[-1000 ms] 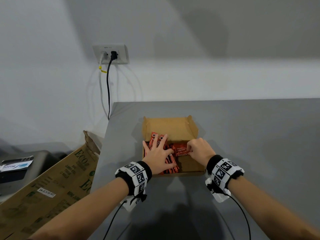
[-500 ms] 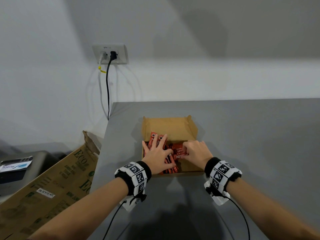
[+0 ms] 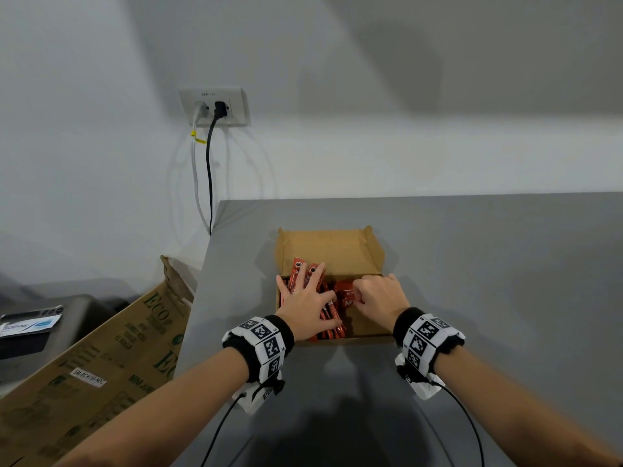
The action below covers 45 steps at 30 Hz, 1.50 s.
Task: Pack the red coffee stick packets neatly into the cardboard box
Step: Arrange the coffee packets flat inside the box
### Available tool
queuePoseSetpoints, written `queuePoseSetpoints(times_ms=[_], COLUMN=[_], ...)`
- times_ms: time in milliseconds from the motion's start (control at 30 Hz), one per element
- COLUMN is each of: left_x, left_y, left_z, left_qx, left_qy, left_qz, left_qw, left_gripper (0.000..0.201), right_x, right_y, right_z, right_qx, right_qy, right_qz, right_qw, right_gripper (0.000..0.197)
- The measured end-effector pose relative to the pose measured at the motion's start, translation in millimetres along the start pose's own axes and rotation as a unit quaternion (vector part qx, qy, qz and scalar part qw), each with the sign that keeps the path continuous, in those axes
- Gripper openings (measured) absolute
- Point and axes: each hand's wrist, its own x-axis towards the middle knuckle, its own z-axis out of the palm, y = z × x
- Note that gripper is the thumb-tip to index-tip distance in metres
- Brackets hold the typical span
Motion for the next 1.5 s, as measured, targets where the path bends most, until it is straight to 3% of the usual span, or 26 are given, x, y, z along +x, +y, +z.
queuePoseSetpoints(times_ms=[333, 533, 633, 900, 1033, 1133, 1300, 1500], left_x=[-1.2, -2.2, -2.4, -0.6, -0.8, -1.0, -2.3, -1.8], left_y=[-0.5, 0.0, 0.4, 0.3, 1.0, 1.0, 2.2, 1.8], left_z=[-2.6, -3.4, -3.1, -1.3, -2.1, -3.0, -4.4, -3.2], left_qx=[0.002, 0.005, 0.007, 0.004, 0.007, 0.009, 0.007, 0.009], left_qy=[-0.012, -0.011, -0.008, -0.006, -0.010, -0.013, -0.014, -0.011], left_qz=[0.016, 0.020, 0.017, 0.012, 0.010, 0.008, 0.005, 0.006], left_qw=[1.000, 1.000, 1.000, 1.000, 1.000, 1.000, 1.000, 1.000], left_gripper=[0.042, 0.041, 0.043, 0.044, 0.045, 0.046, 0.045, 0.045], right_x=[-1.2, -1.7, -3.3, -10.0, -13.5, -14.7, -16.5, -13.2], right_y=[-1.8, 2.2, 9.0, 18.3, 12.9, 1.1, -20.9, -21.3], right_z=[1.4, -0.2, -6.6, -16.0, -17.5, -22.4, -16.4, -11.9], right_qx=[0.016, 0.027, 0.041, -0.042, -0.022, 0.058, 0.167, 0.209], right_qy=[0.005, -0.013, -0.039, -0.011, -0.003, 0.020, -0.114, -0.122], right_qz=[0.027, 0.008, -0.006, 0.022, 0.022, -0.009, -0.057, -0.017], right_qw=[1.000, 1.000, 0.998, 0.999, 1.000, 0.998, 0.978, 0.970], right_gripper=[0.013, 0.014, 0.004, 0.016, 0.013, 0.010, 0.022, 0.015])
